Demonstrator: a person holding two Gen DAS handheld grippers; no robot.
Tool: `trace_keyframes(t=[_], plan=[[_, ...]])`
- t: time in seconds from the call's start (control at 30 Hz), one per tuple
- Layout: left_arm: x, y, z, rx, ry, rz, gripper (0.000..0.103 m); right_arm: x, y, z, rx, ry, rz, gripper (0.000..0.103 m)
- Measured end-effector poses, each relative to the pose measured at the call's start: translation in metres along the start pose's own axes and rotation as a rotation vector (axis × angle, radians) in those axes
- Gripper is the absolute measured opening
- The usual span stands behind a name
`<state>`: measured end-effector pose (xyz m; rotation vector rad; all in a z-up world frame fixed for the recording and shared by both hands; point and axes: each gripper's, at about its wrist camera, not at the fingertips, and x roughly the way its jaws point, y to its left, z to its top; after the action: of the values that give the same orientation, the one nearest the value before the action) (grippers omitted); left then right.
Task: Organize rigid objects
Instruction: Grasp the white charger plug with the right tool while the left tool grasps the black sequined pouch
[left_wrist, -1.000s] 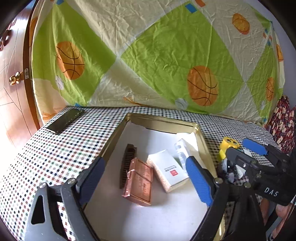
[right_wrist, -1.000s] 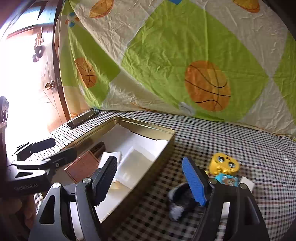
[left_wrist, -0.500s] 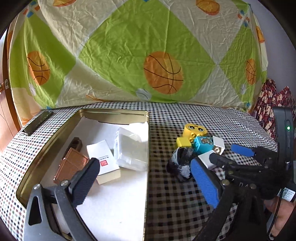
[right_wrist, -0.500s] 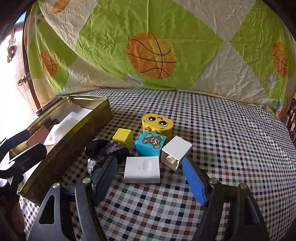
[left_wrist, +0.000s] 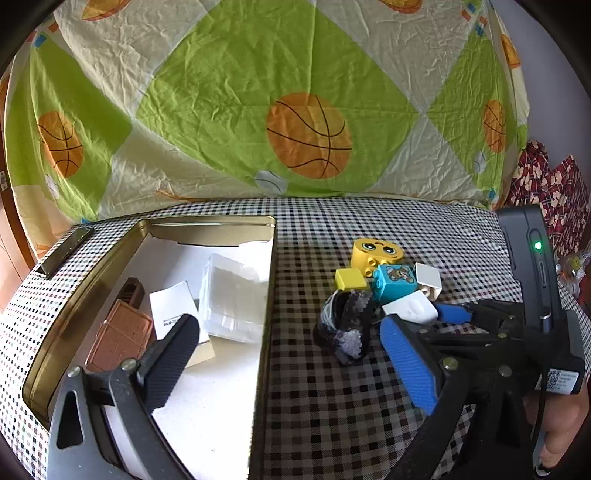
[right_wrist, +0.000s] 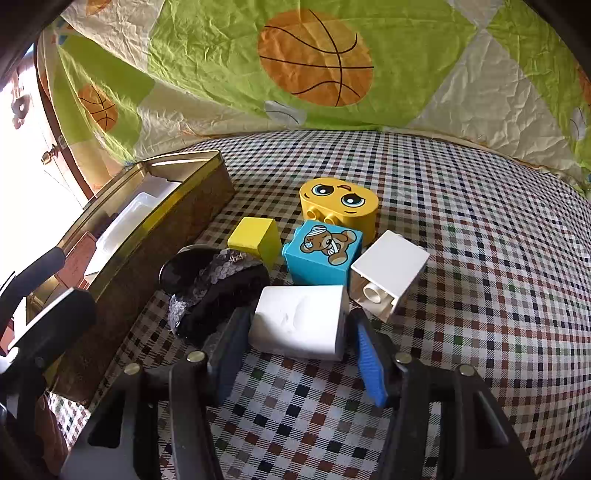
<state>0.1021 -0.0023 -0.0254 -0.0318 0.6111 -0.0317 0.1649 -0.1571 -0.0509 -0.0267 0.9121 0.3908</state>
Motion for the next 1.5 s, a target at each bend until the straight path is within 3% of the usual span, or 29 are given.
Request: trace_keyframes(t=[0.1,0.27,0.5,0.7,0.83,1.1,1.23,1.33,1.5], plan=[[-0.001,-0.007,0.001,0.020,-0.009,-0.008,0.100,-0.011,-0.008,-0.003,0.041,-0.042,0.027,0.055],[0.006,-0.025,0.003,0.066,-0.002,-0.021,0.094,-0.032,-0.024,-0.006,0.104,-0.137,-0.030,0.054],[0.035,-0.049,0.003,0.128,0.087,-0.058,0.070,-0.050,-0.053,-0.008,0.211,-0.187,-0.049,0.053],[0.058,-0.058,0.002,0.164,0.160,-0.055,0.063,-0.041,-0.060,-0.008,0.224,-0.127,-0.019,0.053],[0.066,-0.063,0.004,0.192,0.180,-0.049,0.063,-0.022,-0.059,-0.006,0.197,-0.025,0.026,0.054],[0.076,-0.065,0.007,0.194,0.212,-0.078,0.063,-0.018,-0.056,-0.006,0.179,-0.025,0.004,0.052],[0.083,-0.059,0.011,0.143,0.232,-0.115,0.063,-0.020,-0.060,-0.007,0.197,-0.033,0.020,0.051],[0.083,-0.058,0.012,0.137,0.228,-0.124,0.052,-0.021,-0.064,-0.009,0.214,-0.039,0.044,0.050],[0.078,-0.061,0.009,0.149,0.216,-0.132,0.050,-0.025,-0.068,-0.013,0.227,-0.057,0.066,0.048]])
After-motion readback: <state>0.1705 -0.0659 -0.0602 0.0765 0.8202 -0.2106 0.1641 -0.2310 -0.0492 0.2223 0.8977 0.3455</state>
